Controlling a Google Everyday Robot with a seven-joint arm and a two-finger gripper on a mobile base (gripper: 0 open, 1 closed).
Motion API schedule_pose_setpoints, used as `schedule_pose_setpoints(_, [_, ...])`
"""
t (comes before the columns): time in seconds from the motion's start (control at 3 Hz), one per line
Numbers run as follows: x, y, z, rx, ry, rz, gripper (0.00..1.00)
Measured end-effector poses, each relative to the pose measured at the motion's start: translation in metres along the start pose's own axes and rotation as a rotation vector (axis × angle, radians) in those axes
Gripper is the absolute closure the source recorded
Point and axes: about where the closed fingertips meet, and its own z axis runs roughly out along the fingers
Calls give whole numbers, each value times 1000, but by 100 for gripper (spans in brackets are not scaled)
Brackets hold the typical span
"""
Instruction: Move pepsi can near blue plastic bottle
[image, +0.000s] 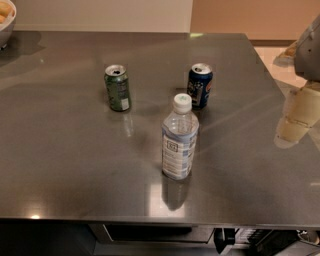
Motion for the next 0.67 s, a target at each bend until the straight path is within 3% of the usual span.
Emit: schedule_pose_setpoints(0.67, [-17,-66,20,28,-57,53,0])
